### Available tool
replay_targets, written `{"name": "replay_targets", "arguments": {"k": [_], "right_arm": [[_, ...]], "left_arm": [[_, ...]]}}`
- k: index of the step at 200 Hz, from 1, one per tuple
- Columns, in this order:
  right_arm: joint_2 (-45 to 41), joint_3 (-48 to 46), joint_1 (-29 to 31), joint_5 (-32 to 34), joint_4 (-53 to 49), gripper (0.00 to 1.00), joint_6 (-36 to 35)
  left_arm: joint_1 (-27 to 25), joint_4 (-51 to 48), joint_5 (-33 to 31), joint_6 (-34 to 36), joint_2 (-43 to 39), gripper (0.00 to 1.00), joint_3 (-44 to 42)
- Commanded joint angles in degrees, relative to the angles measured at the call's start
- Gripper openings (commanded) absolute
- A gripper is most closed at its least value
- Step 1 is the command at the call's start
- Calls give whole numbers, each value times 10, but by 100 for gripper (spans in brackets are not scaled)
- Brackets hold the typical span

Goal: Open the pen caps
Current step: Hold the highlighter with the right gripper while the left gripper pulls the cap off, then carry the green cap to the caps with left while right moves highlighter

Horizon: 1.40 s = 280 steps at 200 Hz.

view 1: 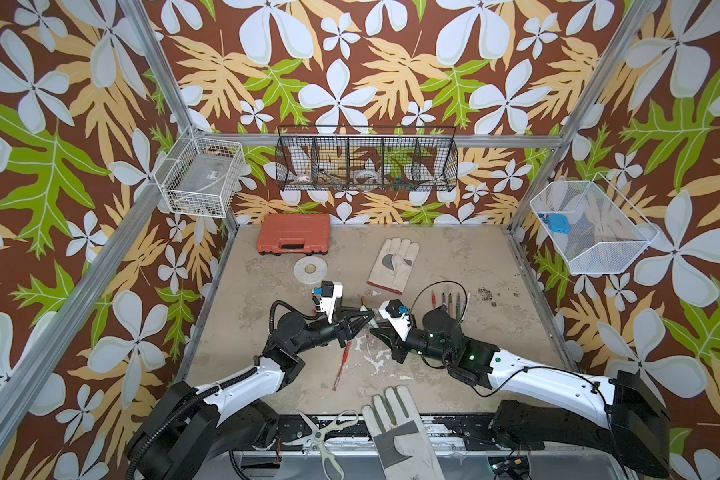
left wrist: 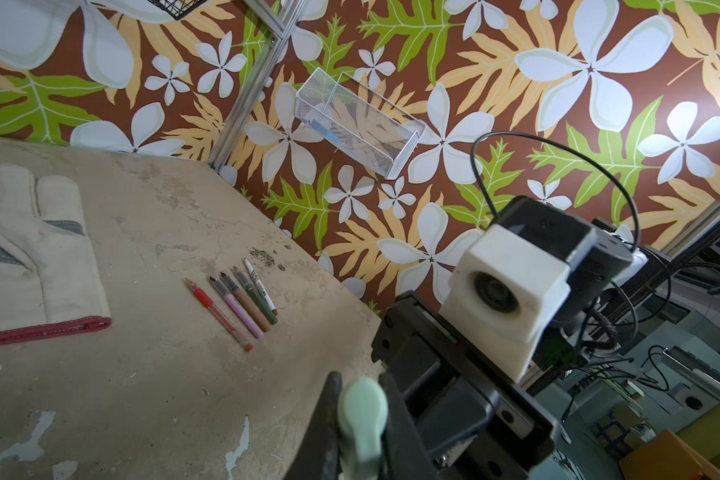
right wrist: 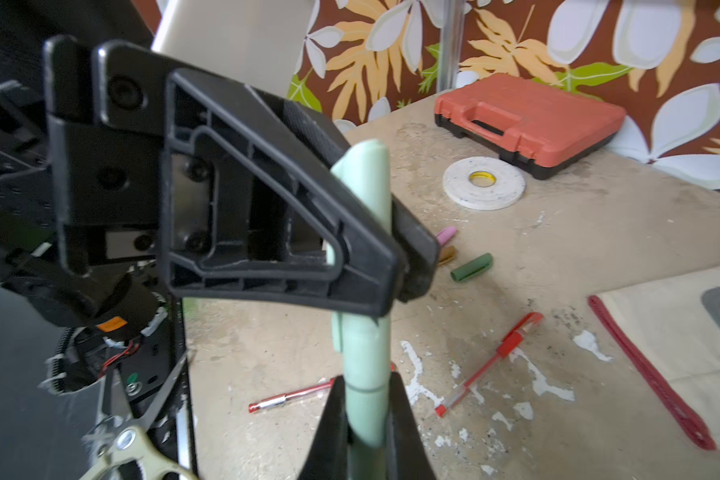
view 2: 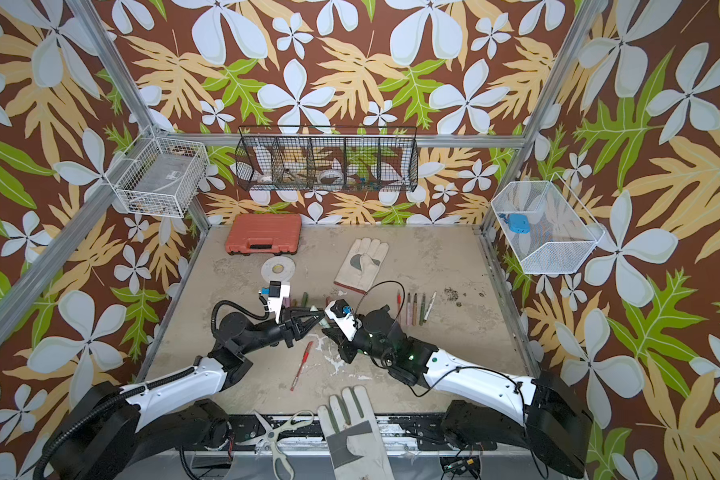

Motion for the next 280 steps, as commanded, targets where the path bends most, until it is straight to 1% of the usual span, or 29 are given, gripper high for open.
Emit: {"name": "replay_targets", "arguments": {"k": [1, 8, 14, 32, 56, 61, 90, 113, 127, 133, 158, 174, 182, 210, 230, 254, 280], "right_arm": [[10, 12, 30, 191, -25, 0, -13], [15, 15, 39, 215, -27, 0, -15], [17, 16, 44, 222, -28, 0, -15], [19, 12, 44, 183, -20, 0, -14], [19, 8, 30, 77, -9, 0, -8], [19, 8, 21, 54, -8, 0, -3], [15, -6, -48, -126, 16, 0, 33], [26, -7, -83, -246, 25, 0, 40], [47, -2, -96, -298, 27, 0, 43], [55, 0, -98, -310, 26, 0, 44], [60, 3, -99, -296, 19, 0, 37], [50, 3, -99, -286, 12, 0, 33], [45, 1, -99, -269, 13, 0, 33], [24, -6, -99, -251, 12, 0, 33], [3, -15, -99, -224, 14, 0, 28], [-24, -30, -99, -160, 16, 0, 27], [-42, -32, -99, -66, 0, 0, 30]], "left_arm": [[4, -16, -100, -8, -5, 0, -5], [5, -19, -108, -16, -7, 0, -6], [6, -20, -115, -22, -7, 0, -5], [9, -8, -116, -34, -6, 0, -11], [18, 6, -109, -36, -13, 0, -19], [21, 10, -106, -37, -15, 0, -21], [40, 35, -91, -49, -31, 0, -36], [41, 28, -94, -48, -51, 0, -40], [43, 17, -101, -44, -60, 0, -40], [43, 12, -104, -42, -63, 0, -39], [47, -17, -123, -33, -75, 0, -37], [49, -37, -139, -27, -90, 0, -37], [48, -48, -145, -23, -97, 0, -36], [48, -64, -157, -11, -117, 0, -39], [49, -82, -174, 3, -126, 0, -40], [49, -140, -219, 16, -125, 0, -26], [49, -204, -275, 16, -117, 0, -10]]}}
